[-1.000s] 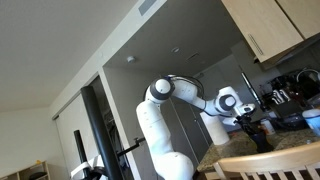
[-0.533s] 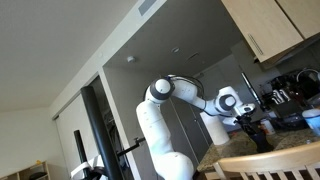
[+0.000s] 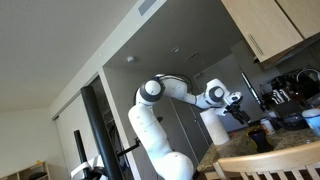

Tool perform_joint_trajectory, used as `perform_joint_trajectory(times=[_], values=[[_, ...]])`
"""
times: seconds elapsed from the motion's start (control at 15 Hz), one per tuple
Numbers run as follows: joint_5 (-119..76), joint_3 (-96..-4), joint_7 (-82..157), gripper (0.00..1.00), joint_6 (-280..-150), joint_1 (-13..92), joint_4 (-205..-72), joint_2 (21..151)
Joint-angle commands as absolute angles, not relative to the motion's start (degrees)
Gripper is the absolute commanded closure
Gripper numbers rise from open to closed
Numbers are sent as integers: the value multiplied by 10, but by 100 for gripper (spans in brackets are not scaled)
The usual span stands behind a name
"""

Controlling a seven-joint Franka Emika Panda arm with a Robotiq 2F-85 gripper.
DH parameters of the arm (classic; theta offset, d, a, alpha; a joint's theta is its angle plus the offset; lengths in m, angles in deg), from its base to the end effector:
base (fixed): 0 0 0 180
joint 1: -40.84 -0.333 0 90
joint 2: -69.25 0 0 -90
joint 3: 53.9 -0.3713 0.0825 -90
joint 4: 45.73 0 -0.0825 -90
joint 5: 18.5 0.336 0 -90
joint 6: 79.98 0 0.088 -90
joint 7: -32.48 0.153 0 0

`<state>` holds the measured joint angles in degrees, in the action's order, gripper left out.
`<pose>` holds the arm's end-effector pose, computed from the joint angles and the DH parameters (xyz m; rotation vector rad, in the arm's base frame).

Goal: Move the coffee mug forward then backwards.

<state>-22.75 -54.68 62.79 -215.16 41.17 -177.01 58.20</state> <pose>0.4662 0.0006 0.4903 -3.0165 0.7307 -0.4179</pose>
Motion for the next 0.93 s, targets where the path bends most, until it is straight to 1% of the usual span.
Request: perform_joint_trajectory(times=[0.0,0.13,0.2,0.27,0.87], values=[[-264,-585,698,0,-2164,426,-1802,499],[-308,-610,717,0,-2198,431,-1824,466],[-316,-617,703,0,-2186,426,-1827,463],[-288,-607,699,0,-2161,426,-1789,487],[-288,-612,700,0,-2160,427,-1792,484]])
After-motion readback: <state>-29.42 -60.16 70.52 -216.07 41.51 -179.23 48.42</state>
